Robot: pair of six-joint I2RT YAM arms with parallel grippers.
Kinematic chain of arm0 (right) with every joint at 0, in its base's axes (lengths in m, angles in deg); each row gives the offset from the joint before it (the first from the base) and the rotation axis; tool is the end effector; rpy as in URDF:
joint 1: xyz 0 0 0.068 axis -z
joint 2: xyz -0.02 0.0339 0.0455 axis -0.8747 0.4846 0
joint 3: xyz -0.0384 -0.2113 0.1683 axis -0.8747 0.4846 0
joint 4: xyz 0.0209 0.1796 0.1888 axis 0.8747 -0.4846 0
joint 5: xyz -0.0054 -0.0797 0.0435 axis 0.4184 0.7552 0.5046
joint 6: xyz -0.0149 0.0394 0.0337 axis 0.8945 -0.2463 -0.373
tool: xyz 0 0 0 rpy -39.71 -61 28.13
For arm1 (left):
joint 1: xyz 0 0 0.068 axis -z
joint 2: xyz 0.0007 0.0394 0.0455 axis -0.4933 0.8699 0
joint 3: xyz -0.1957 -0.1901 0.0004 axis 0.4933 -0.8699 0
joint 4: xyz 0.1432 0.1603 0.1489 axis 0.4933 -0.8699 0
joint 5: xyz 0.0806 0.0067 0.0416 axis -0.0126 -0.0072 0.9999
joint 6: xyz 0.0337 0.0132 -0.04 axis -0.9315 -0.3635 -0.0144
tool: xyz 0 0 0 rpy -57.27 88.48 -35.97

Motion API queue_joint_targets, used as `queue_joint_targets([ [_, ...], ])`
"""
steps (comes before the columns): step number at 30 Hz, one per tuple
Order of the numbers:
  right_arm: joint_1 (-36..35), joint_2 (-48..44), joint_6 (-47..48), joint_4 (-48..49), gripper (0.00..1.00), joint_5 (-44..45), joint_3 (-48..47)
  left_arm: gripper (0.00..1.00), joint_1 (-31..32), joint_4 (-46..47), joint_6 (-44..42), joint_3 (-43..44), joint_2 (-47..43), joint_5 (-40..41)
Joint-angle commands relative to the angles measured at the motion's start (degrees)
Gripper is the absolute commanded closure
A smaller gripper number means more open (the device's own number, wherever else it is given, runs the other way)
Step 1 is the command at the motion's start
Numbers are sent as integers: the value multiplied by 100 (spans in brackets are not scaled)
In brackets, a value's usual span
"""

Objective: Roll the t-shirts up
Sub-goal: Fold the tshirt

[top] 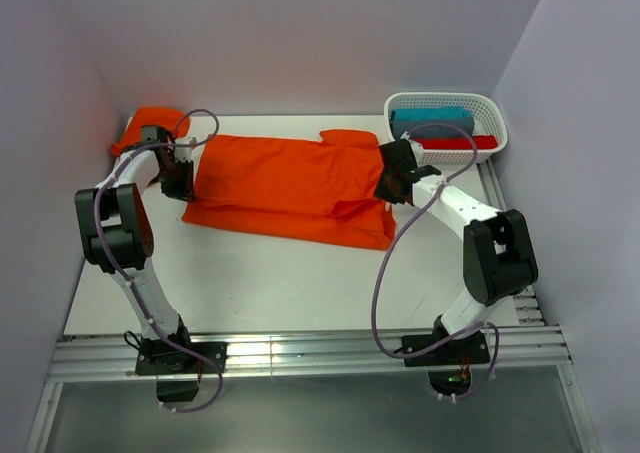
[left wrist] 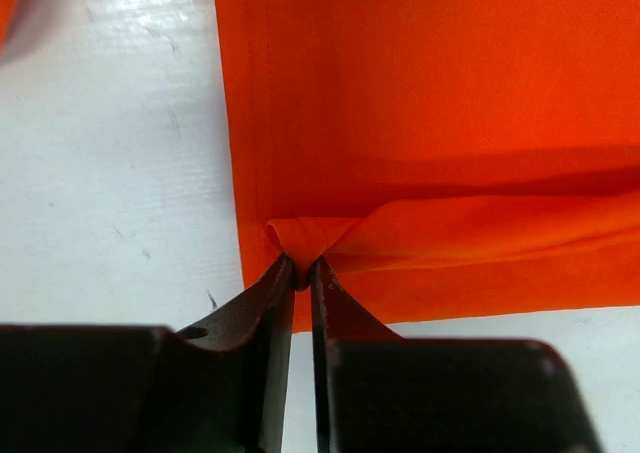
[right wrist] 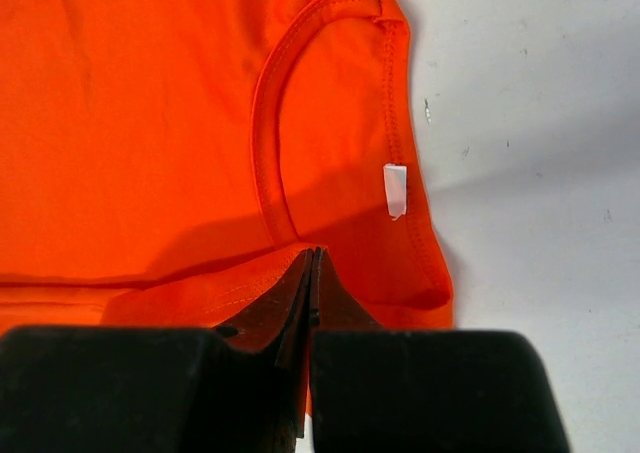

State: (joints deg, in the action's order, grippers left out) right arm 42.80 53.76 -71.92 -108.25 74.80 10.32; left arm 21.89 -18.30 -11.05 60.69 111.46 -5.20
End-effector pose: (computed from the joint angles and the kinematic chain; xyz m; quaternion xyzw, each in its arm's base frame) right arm 0.3301 0.1019 0.2232 0.1616 0.9282 0.0667 0.3285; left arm 0.3989 0.0453 0.1946 0.0390 0.9747 -0.0854 0.2026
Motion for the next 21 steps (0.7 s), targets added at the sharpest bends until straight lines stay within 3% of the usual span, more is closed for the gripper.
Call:
queue_joint_targets([
  [1, 81, 86, 115, 121, 100, 42, -290, 77, 19, 149, 86, 267, 60, 60],
  [15, 169, 332, 36, 147, 100, -20, -439, 44, 19, 281, -1, 197, -265, -177],
  [21, 213, 578, -70, 103, 97, -11, -632, 41, -7, 272, -239, -75, -520, -335],
])
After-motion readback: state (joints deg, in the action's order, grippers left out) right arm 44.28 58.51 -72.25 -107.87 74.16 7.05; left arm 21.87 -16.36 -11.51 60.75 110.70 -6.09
